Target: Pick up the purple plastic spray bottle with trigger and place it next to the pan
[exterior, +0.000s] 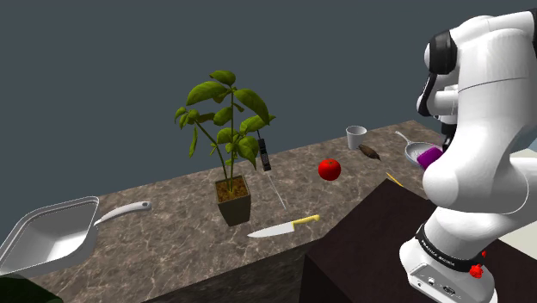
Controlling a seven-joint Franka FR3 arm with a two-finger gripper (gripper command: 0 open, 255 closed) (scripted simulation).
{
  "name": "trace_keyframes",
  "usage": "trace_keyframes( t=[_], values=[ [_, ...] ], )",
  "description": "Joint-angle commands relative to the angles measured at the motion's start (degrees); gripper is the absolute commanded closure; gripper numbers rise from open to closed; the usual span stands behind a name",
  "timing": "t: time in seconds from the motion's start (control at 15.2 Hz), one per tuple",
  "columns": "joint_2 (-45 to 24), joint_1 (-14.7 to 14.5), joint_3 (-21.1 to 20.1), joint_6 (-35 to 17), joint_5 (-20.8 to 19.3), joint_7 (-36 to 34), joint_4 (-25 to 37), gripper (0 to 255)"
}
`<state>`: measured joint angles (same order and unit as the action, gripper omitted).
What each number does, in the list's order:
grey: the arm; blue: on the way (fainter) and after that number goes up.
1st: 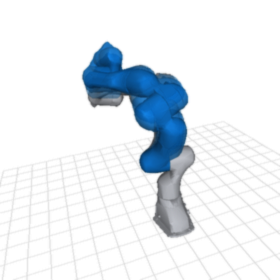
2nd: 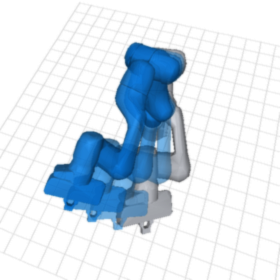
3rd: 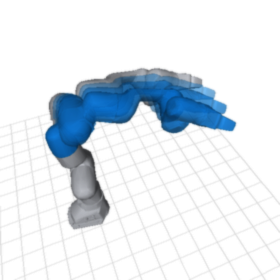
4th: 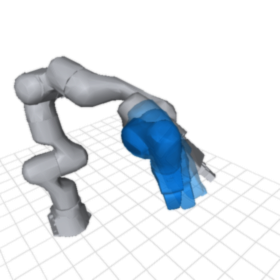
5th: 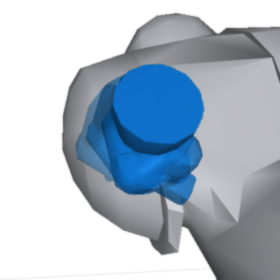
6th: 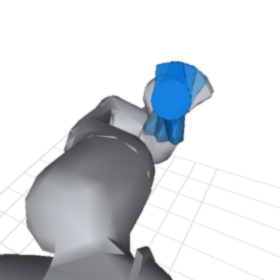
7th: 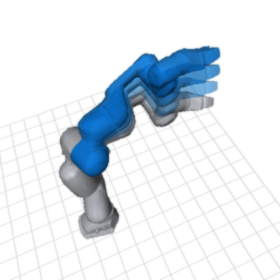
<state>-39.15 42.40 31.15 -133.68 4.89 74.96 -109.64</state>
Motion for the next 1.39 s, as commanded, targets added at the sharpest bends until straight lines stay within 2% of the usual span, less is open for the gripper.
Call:
trace_keyframes(
  t=[0.0,0.86,1.32],
  values=[
    [-1.17,0.34,-0.52,-1.03,0.47,-0.03,0.12,255],
    [-10.17,3.30,-4.15,-6.77,3.33,-0.02,3.30,255],
    [-10.17,3.30,-4.15,-6.77,3.34,-0.02,3.31,255]
  ],
)
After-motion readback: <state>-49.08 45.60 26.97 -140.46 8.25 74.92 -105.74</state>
